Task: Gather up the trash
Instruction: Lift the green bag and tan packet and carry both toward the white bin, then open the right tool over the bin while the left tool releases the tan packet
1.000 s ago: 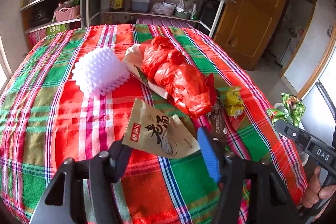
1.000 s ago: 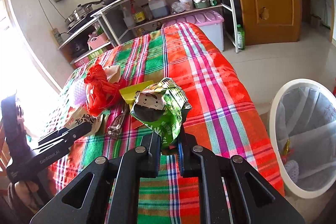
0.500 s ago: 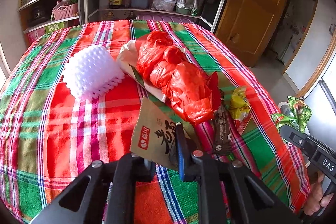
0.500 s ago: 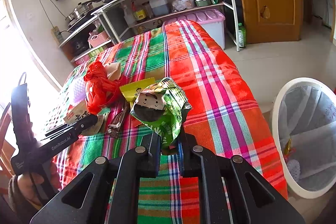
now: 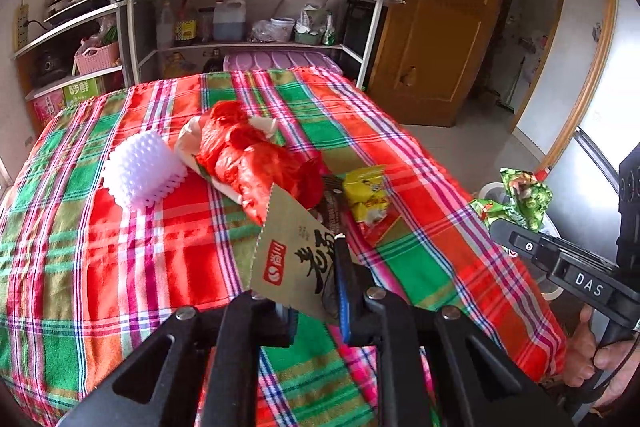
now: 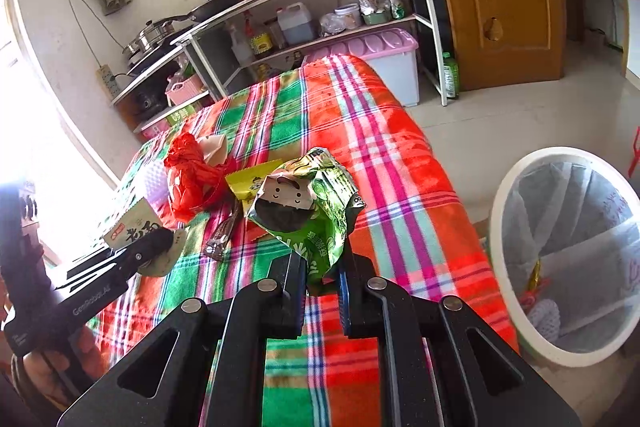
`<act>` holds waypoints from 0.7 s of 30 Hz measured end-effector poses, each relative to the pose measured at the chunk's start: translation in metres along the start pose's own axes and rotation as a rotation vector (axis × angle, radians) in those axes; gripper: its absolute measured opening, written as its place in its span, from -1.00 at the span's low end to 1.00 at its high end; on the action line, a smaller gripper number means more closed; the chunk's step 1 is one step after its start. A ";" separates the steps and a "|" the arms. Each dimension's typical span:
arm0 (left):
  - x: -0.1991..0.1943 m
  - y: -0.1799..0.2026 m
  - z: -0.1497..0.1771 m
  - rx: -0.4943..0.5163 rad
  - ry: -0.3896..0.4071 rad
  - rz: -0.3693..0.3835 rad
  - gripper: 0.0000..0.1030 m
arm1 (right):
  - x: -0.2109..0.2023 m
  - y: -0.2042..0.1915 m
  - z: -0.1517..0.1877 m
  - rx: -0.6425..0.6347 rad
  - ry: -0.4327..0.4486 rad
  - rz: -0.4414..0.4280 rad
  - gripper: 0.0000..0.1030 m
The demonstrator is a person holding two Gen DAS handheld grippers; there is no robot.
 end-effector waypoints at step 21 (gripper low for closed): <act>0.055 0.161 -0.027 0.260 -0.051 0.197 -0.69 | -0.078 0.120 0.004 0.147 0.095 0.235 -0.75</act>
Point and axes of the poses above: each gripper's, at about its wrist camera, not at the fingertips, and x roughly the way its jaws point, y to its right, z to its underside, the point moved 3 cm from there along x, roughly the way its jaws point, and after that the axes turned 7 degrees about z, right-handed, at the moved point
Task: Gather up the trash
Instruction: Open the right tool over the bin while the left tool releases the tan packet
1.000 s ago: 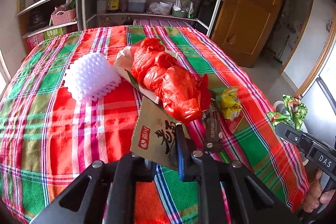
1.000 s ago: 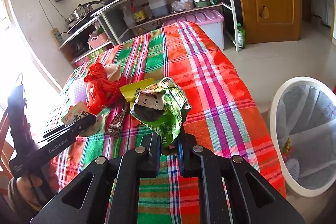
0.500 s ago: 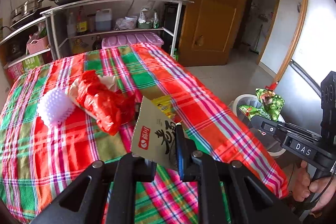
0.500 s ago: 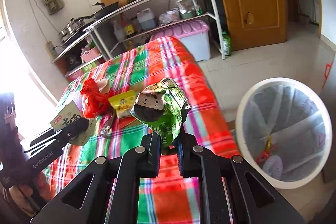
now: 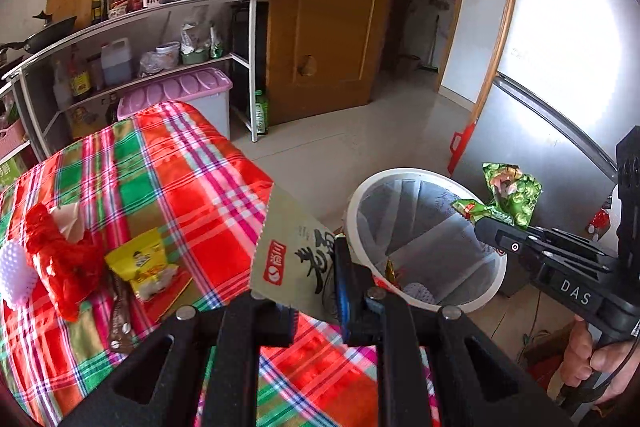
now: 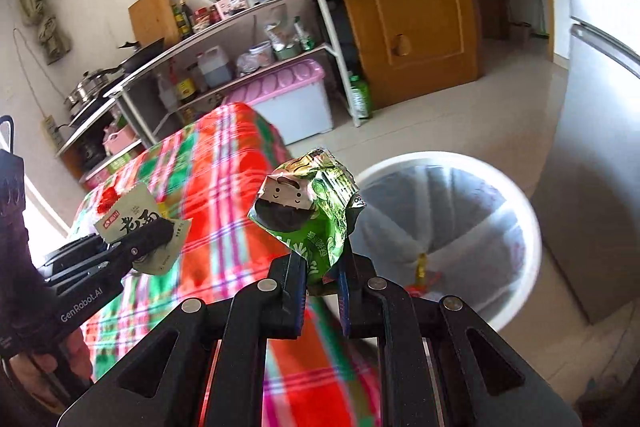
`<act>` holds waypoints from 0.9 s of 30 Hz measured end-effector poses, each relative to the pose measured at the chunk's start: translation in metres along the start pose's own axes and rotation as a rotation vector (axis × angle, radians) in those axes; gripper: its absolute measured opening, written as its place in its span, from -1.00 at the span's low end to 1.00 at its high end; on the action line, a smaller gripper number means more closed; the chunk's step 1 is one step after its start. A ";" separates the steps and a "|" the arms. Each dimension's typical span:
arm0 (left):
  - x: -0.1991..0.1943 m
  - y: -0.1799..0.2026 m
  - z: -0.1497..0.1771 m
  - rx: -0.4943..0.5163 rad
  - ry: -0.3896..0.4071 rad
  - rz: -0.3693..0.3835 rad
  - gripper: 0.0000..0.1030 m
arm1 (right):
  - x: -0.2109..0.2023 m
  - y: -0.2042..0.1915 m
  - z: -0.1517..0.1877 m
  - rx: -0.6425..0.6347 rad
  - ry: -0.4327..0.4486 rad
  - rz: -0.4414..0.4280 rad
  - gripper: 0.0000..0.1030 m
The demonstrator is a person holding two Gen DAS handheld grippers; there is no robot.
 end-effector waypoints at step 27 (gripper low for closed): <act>0.088 0.070 -0.016 0.049 -0.130 0.085 0.05 | 0.053 0.098 0.018 0.062 -0.182 0.193 -0.25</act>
Point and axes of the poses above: each gripper's, at about its wrist camera, not at the fingertips, and x roughly the way its jaws point, y to its right, z to its underside, the point moved 3 cm from there along x, roughly the way its jaws point, and after that the axes turned 7 degrees about z, right-handed, at the moved point
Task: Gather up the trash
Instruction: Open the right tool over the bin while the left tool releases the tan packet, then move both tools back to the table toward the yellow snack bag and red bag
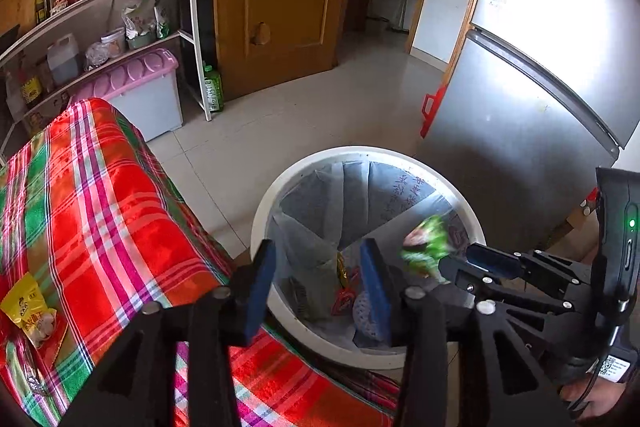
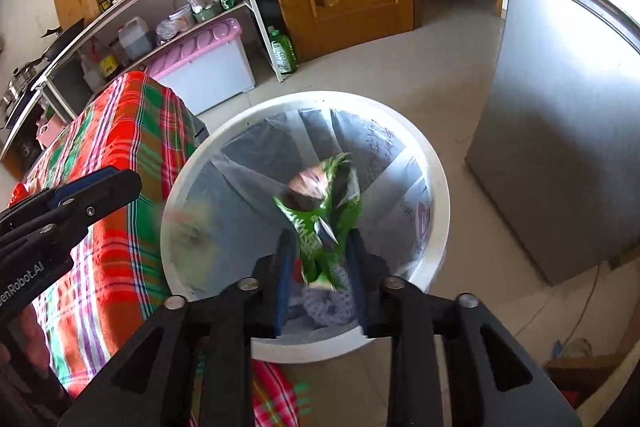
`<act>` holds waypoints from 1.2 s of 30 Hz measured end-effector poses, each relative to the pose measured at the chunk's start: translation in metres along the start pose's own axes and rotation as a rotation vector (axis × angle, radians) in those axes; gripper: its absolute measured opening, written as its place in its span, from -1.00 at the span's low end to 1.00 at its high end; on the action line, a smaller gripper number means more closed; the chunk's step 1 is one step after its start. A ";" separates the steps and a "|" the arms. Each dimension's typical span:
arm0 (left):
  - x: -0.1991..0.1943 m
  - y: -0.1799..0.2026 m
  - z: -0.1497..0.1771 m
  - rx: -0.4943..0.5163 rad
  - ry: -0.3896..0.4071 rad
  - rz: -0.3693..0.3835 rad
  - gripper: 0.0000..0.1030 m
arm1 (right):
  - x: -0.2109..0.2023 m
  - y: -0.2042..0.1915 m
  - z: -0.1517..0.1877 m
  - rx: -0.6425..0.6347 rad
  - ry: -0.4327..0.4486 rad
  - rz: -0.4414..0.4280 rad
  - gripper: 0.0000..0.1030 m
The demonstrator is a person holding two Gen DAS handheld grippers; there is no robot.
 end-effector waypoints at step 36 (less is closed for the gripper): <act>-0.126 -0.121 0.054 -0.174 0.182 -0.243 0.31 | -0.049 -0.118 -0.002 -0.119 0.150 -0.157 -0.06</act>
Point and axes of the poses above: each gripper's, at about its wrist camera, not at the fingertips, and x roughly the way its jaws point, y to its right, z to its underside, the point moved 3 cm from there along x, roughly the way its jaws point, and after that the axes turned 7 degrees about z, right-handed, at the moved point
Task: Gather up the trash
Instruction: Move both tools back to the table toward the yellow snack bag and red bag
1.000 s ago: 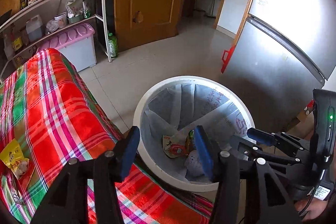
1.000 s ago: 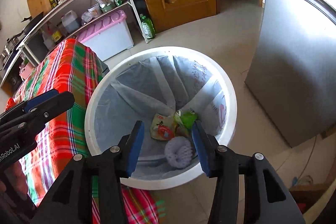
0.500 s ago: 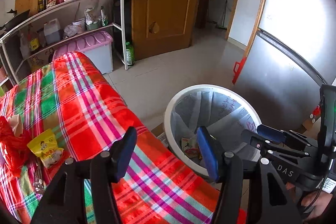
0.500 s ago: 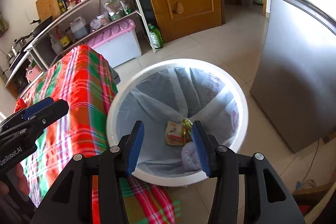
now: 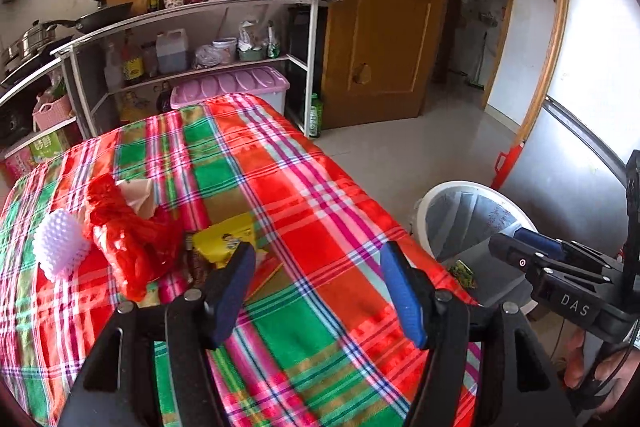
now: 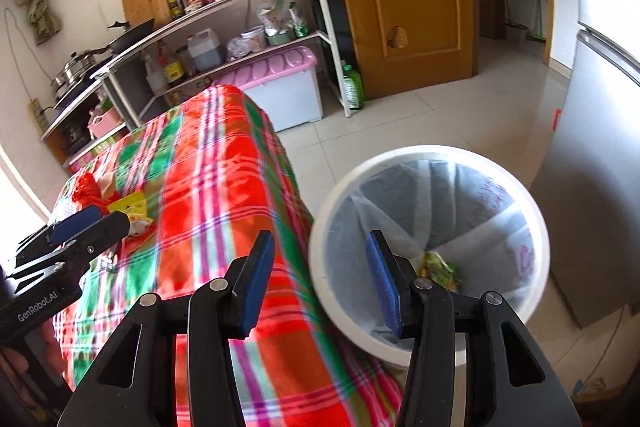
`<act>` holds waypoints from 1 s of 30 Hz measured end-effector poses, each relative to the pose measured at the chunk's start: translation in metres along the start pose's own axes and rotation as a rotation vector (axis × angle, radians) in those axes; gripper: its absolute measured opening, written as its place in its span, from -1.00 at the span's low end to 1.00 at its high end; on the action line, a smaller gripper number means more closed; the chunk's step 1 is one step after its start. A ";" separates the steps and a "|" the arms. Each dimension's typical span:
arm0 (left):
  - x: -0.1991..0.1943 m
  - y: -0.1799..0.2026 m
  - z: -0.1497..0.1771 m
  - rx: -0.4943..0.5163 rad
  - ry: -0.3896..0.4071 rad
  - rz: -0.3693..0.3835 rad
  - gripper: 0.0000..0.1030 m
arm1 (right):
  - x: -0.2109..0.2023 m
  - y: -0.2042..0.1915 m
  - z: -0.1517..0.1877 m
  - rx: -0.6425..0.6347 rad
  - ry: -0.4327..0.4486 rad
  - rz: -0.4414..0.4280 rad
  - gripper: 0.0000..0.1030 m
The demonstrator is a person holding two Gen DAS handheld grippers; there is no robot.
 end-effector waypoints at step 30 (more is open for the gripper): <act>-0.028 -0.156 0.019 -0.281 0.019 -0.102 0.63 | 0.063 -0.175 0.000 -0.325 -0.109 -0.246 -0.06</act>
Point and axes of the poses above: each gripper's, at about its wrist camera, not at the fingertips, and x roughly the way its jaws point, y to its right, z to its underside, the point moved 3 cm from there along x, roughly the way its jaws point, and after that the axes turned 7 degrees about z, right-handed, at the moved point
